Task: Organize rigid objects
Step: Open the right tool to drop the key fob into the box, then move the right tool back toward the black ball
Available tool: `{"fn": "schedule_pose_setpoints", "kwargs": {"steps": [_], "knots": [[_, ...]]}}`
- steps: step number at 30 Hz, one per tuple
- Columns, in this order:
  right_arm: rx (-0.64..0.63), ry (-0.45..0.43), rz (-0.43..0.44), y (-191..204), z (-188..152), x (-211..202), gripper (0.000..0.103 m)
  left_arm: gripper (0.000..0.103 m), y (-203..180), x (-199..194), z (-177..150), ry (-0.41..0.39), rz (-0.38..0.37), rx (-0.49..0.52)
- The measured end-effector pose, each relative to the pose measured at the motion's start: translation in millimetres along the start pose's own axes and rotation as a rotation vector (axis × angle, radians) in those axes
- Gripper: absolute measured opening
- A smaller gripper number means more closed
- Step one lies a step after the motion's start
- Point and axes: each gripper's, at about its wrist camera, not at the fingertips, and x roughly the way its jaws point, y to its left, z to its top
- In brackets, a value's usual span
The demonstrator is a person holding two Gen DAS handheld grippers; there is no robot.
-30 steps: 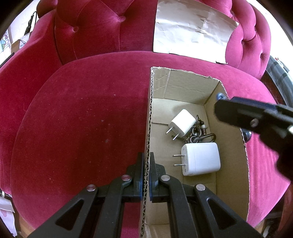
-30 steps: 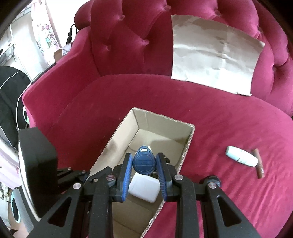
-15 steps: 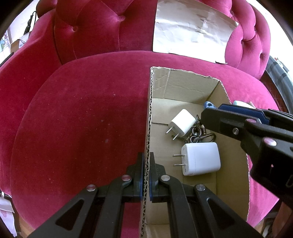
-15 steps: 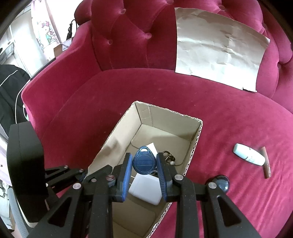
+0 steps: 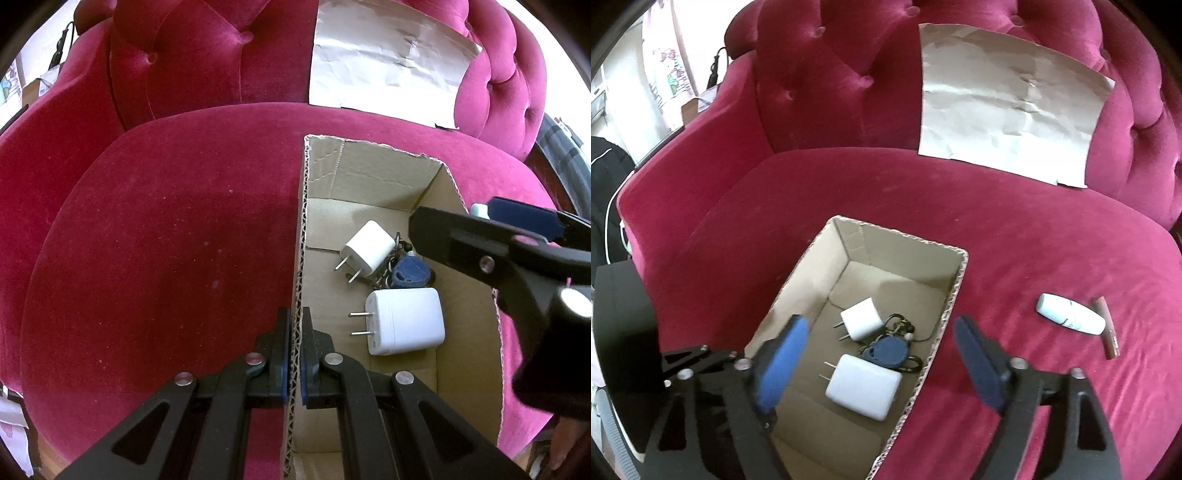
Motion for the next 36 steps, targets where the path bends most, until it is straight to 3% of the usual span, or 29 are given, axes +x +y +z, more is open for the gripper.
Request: {"fn": "schedule_pose_setpoints", "kwargs": {"steps": [4,16,25,36], "knots": [[0.011,0.009,-0.013,-6.1,0.2,2.2,0.100,0.004,-0.4,0.3,-0.3,0.000,0.002,0.002],[0.026,-0.023,-0.070,-28.1,3.0,-9.4,0.102,0.003,-4.0,0.3,-0.1,0.000,0.008,0.005],[0.111,-0.062,-0.144,-72.0,7.8,-22.9,0.102,0.003,-4.0,0.4,0.1,0.000,0.009,0.007],[0.153,-0.037,-0.216,-110.5,-2.9,-16.9,0.102,0.003,-4.2,1.0,-0.3,0.001,0.007,0.006]]}}
